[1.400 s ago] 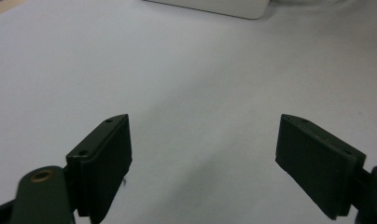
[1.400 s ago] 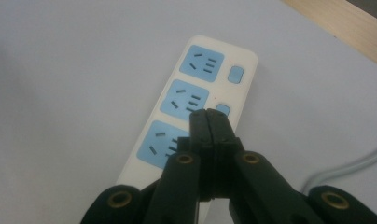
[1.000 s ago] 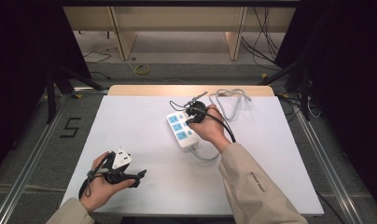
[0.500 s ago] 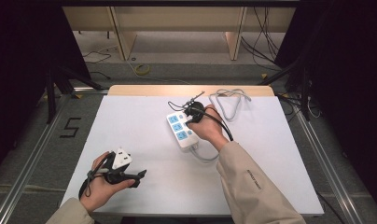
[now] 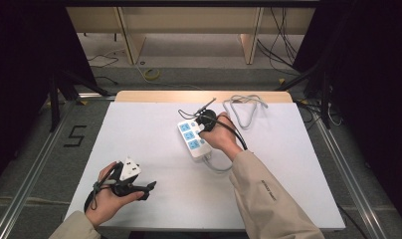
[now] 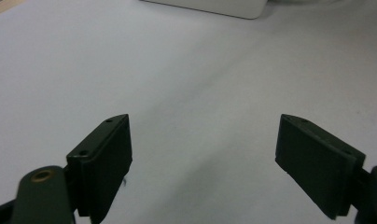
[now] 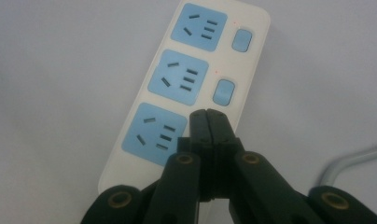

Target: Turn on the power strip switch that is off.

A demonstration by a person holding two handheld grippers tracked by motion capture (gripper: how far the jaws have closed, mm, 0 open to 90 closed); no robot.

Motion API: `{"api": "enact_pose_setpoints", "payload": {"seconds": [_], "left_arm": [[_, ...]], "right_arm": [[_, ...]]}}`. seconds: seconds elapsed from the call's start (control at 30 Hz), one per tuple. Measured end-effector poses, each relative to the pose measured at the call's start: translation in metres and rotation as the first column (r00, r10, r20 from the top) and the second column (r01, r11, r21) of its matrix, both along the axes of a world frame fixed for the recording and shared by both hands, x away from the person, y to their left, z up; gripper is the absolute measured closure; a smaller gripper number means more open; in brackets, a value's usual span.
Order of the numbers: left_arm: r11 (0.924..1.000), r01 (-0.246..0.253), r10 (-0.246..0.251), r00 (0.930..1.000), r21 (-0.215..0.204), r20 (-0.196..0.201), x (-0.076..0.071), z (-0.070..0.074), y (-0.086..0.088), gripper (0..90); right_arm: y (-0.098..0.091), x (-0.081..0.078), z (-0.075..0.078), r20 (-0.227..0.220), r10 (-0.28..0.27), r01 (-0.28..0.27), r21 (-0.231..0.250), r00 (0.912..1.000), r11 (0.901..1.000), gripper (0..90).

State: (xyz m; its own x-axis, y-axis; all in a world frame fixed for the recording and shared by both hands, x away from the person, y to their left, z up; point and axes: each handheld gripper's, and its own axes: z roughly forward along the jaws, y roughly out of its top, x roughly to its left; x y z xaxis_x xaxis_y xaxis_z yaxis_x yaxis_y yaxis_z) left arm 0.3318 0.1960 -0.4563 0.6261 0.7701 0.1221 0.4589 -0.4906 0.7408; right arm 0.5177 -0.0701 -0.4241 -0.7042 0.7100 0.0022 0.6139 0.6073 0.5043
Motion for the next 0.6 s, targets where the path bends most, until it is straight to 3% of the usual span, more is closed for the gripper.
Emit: {"api": "enact_pose_setpoints", "payload": {"seconds": [0.6], "left_arm": [[1.0000, 0.001, -0.001, 1.0000, -0.001, 0.000, -0.0002, -0.0001, 0.0000, 18.5]], "right_arm": [[0.0028, 0.0027, -0.0058, -0.033, -0.016, 0.015, -0.030, 0.9993, 0.9994, 90.0]]}}
